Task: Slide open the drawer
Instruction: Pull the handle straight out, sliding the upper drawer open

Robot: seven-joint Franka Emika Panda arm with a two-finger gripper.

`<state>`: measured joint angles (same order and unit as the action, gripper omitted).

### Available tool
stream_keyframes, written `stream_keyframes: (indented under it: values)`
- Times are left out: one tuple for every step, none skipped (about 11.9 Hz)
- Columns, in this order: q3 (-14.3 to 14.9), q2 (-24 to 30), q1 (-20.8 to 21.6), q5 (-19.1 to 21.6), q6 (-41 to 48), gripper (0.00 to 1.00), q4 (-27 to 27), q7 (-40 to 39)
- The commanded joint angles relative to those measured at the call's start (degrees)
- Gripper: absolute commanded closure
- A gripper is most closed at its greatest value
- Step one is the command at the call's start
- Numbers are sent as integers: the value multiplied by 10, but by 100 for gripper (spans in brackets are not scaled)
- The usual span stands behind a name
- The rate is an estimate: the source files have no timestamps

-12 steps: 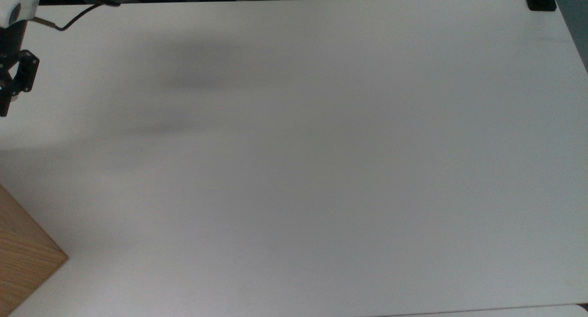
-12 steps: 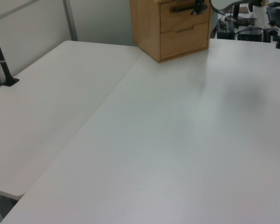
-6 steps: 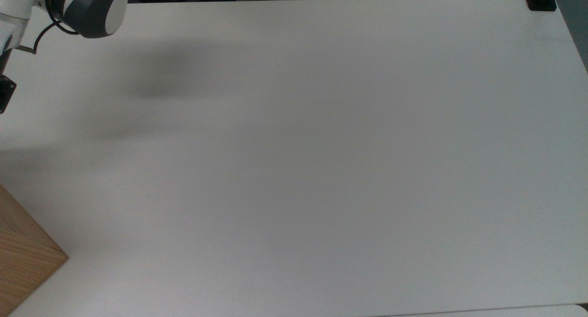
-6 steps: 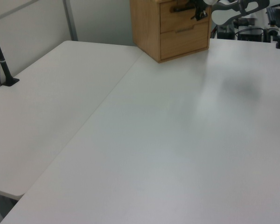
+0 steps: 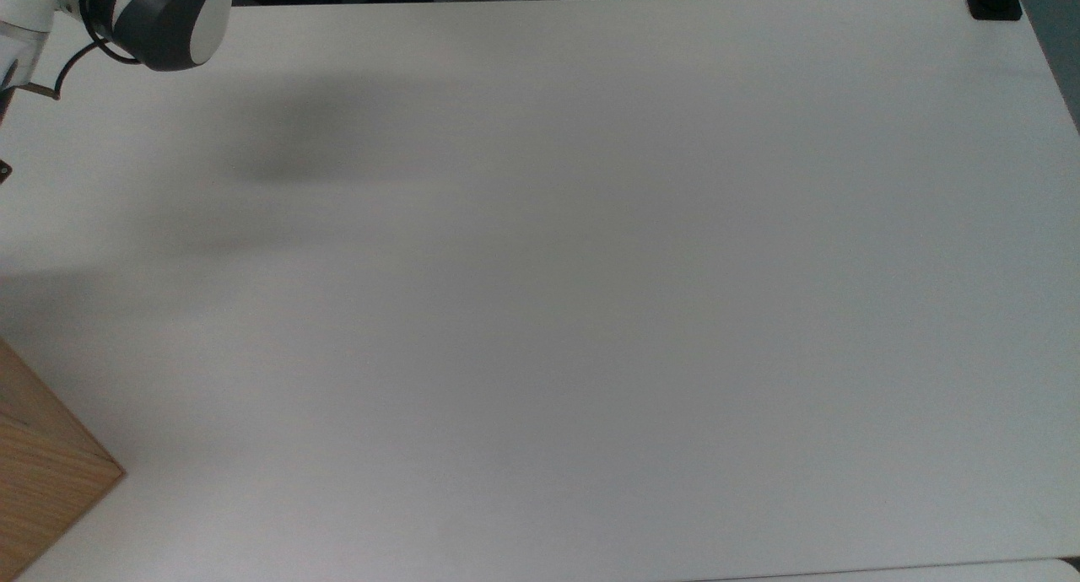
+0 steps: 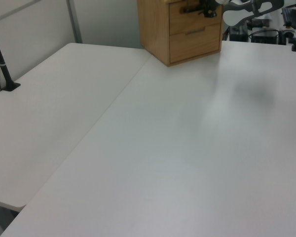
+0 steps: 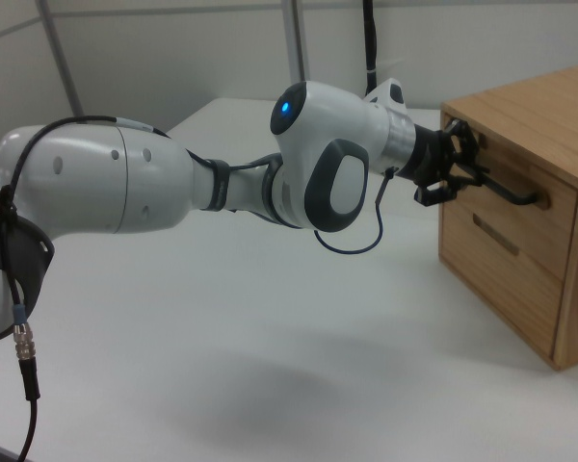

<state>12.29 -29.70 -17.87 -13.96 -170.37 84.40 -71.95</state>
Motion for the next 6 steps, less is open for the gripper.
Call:
stream_keyframes:
  values:
    - [-1,0,3,2,-4,89,8,2]
    - [-2,7,5,8,-4,95,9,4]
    - [-2,10,6,10,-3,96,13,8]
    - [-2,12,6,10,-3,97,13,10]
    - [-2,15,6,10,-2,98,19,17]
    - [-3,31,7,10,-2,98,36,33]
